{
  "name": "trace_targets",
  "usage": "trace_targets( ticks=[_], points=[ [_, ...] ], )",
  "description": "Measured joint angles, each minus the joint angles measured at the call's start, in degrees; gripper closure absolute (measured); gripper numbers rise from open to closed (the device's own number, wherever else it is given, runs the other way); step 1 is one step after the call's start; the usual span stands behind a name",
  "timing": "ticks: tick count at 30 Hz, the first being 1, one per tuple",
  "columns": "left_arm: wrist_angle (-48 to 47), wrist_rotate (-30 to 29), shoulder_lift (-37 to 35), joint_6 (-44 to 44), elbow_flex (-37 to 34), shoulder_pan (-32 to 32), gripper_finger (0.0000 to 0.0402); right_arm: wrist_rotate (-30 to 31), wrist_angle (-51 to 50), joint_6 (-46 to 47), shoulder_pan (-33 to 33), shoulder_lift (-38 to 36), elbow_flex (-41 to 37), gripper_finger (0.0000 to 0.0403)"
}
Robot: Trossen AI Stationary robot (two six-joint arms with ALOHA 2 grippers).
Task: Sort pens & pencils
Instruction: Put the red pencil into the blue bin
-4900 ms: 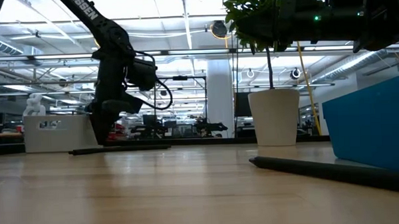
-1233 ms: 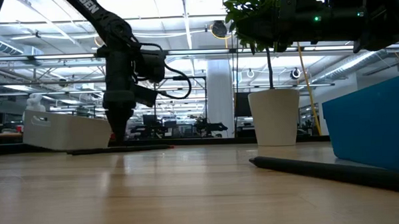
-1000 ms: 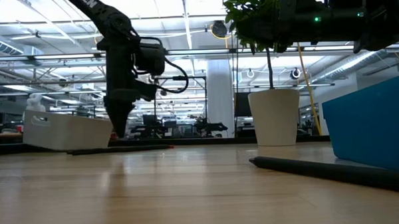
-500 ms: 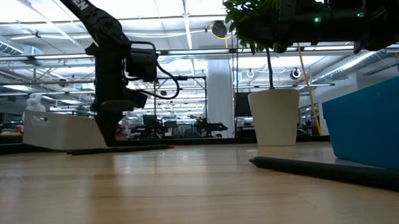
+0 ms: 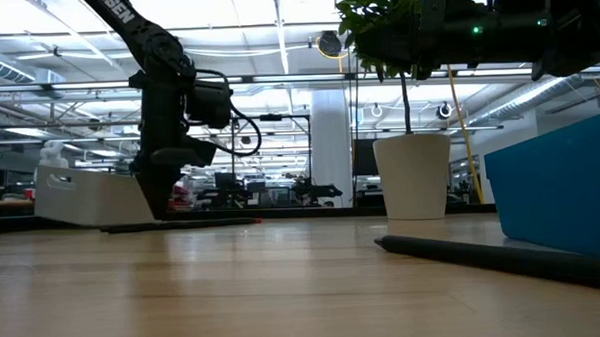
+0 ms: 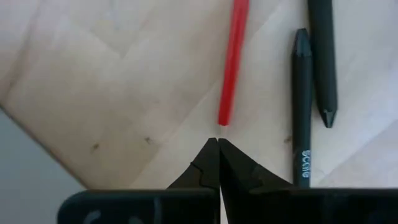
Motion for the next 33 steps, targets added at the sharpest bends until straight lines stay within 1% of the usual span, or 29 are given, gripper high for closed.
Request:
trace_targets(
  ticks=[5, 33],
  points=[
    [0.0, 0.7, 0.0, 0.4, 0.0, 0.0, 0.0401, 0.0, 0.0, 0.0, 0.0, 0.0, 0.0, 0.0259],
    [1.3, 0.3, 0.1, -0.1, -0.5, 0.0, 0.0402, 0.0, 0.0, 0.0, 0.0, 0.0, 0.0, 0.0259]
  ],
)
